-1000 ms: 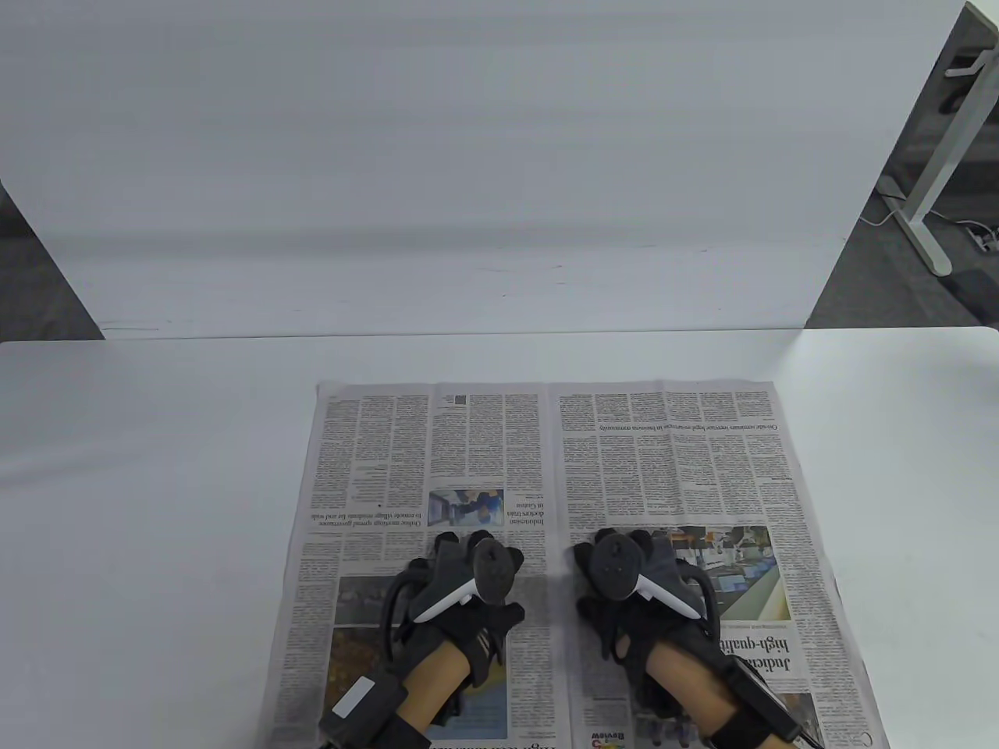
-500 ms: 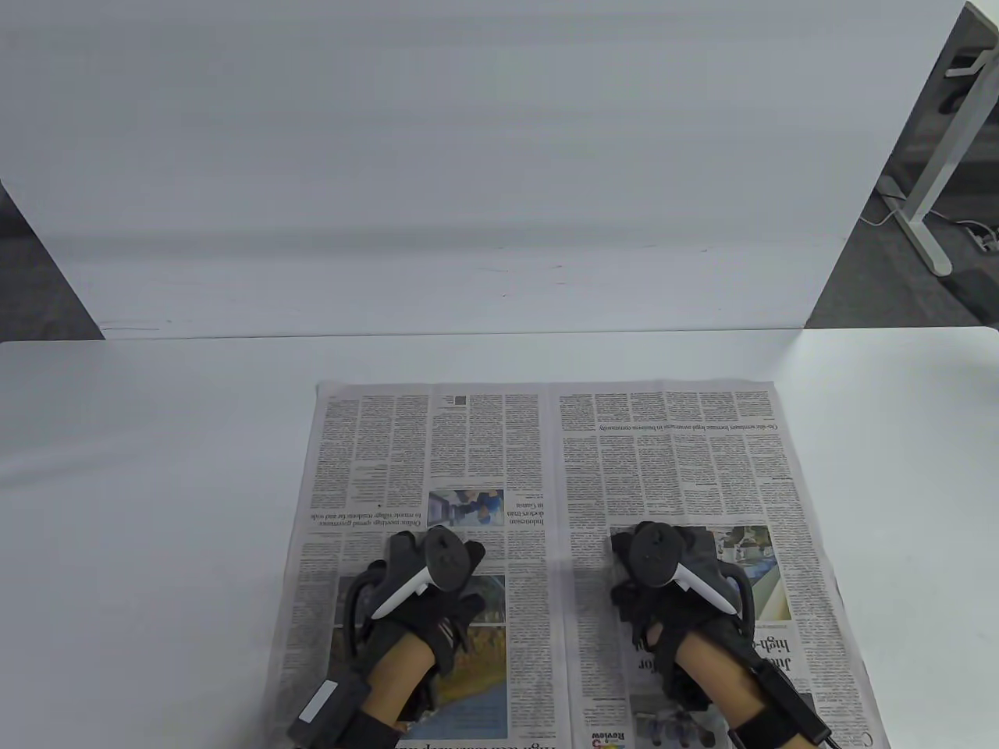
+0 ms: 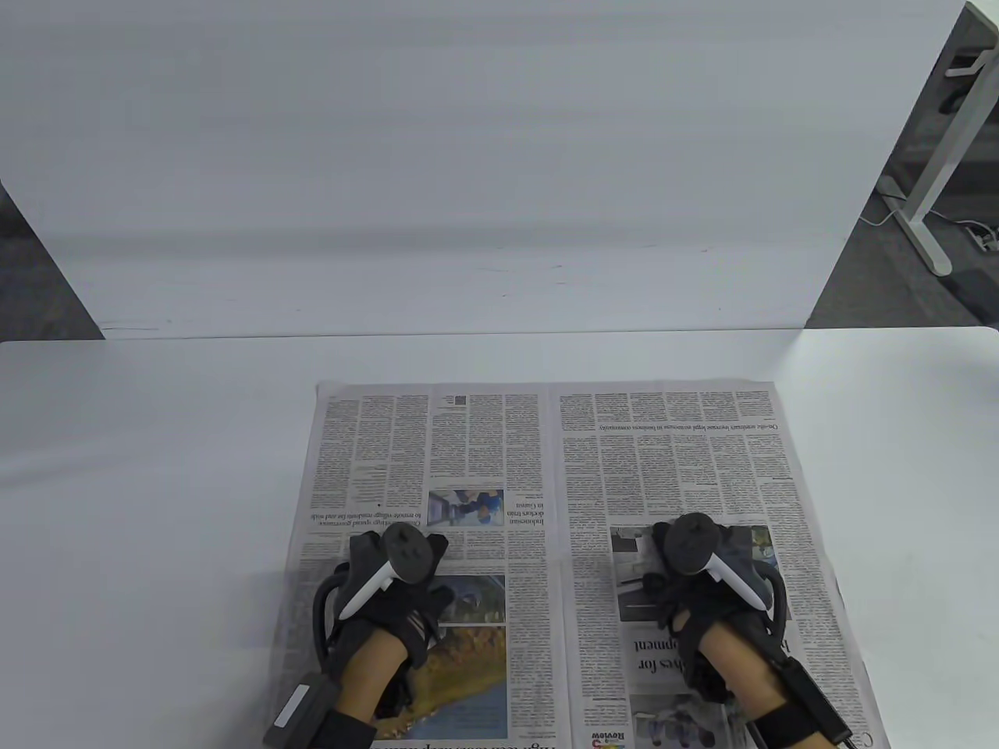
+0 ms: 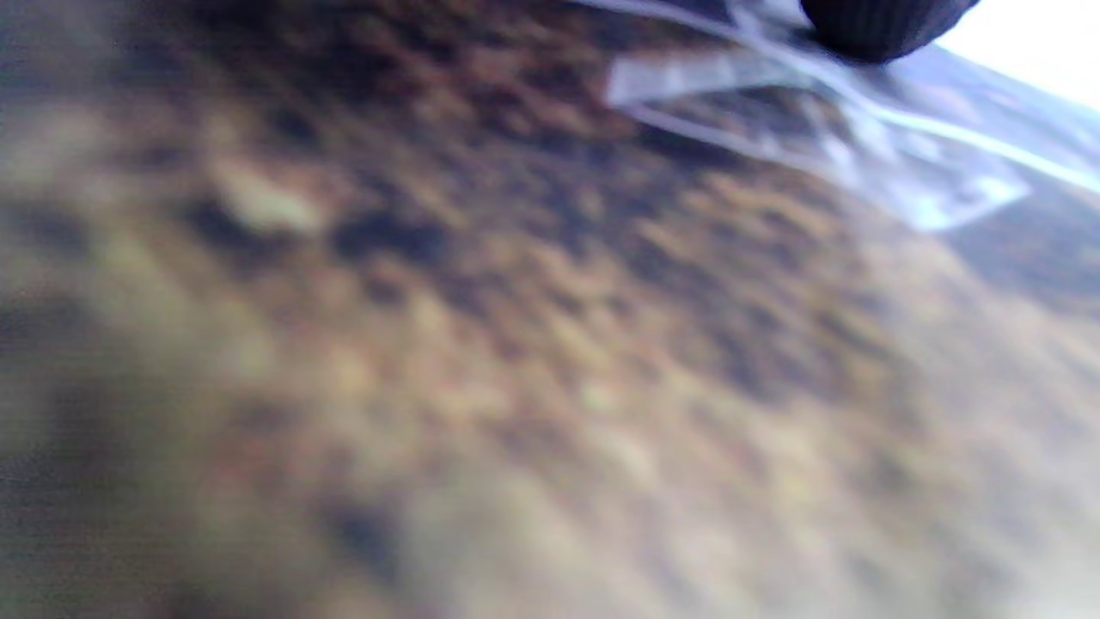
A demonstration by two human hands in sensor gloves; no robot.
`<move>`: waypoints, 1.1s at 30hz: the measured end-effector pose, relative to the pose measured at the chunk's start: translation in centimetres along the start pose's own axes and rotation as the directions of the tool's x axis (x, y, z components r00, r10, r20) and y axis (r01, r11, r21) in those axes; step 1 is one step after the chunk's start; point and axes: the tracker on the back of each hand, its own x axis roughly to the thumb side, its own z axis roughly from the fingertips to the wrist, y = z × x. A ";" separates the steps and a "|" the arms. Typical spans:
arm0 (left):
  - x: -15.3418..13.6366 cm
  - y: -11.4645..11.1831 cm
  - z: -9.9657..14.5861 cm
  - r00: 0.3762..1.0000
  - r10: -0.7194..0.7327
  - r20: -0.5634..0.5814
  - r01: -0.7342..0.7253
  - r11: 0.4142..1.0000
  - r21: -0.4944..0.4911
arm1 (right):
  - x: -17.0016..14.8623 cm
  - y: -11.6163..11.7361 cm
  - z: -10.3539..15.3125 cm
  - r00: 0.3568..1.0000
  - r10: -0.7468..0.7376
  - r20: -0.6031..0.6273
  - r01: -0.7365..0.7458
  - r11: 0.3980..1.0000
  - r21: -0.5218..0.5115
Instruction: Unfold folded newspaper and lay flat
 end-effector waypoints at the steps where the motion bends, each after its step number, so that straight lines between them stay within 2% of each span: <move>1: -0.2 0.1 0.0 1.000 0.005 -0.010 -0.005 1.000 0.003 | -0.4 -0.1 -0.1 1.000 -0.008 -0.011 0.008 1.000 -0.001; 17: -4.0 1.3 -0.4 0.988 0.092 -0.126 -0.086 0.995 0.051 | -5.7 -1.8 -1.4 0.986 -0.087 -0.140 0.082 0.996 -0.042; 33: -6.6 2.0 -0.5 0.970 0.136 -0.202 -0.121 0.989 0.081 | -7.8 -2.4 -1.6 0.975 -0.117 -0.187 0.109 0.993 -0.052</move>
